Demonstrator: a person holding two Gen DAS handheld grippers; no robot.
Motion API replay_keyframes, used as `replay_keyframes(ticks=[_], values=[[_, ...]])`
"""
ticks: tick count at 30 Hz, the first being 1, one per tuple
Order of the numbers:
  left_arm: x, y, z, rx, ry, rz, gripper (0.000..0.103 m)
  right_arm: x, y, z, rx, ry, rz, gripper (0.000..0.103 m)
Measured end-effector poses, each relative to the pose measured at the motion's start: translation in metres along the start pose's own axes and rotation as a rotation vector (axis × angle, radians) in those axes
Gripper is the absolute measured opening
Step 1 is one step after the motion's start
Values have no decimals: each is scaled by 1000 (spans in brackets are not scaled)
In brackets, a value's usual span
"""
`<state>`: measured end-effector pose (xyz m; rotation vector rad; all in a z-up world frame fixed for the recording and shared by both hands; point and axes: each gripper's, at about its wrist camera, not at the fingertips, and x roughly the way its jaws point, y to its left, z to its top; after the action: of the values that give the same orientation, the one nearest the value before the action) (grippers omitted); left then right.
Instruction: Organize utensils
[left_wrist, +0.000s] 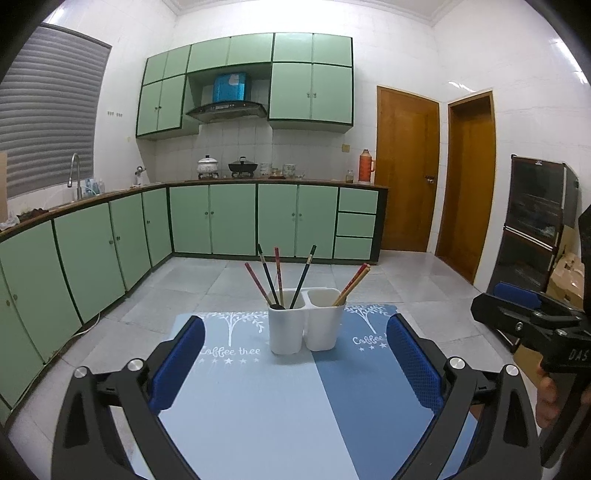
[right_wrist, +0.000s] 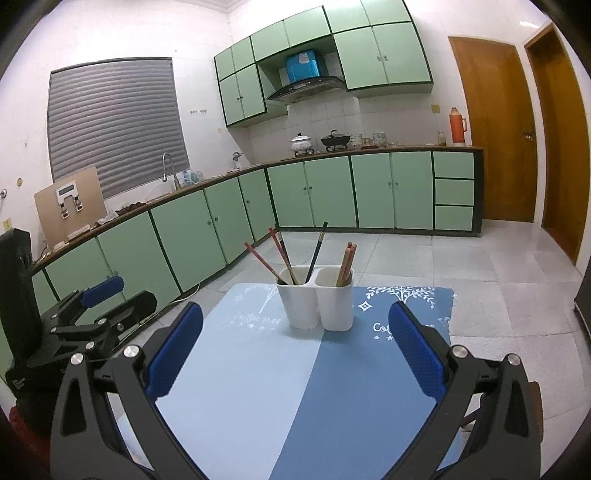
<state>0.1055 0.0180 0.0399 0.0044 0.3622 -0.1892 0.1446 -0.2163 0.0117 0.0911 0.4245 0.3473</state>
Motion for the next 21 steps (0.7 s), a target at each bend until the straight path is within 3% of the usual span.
replay_keyframes(ticks=[21], values=[[-25, -3, -9, 4, -18, 4, 97, -12, 22, -14, -40, 10, -2, 98]])
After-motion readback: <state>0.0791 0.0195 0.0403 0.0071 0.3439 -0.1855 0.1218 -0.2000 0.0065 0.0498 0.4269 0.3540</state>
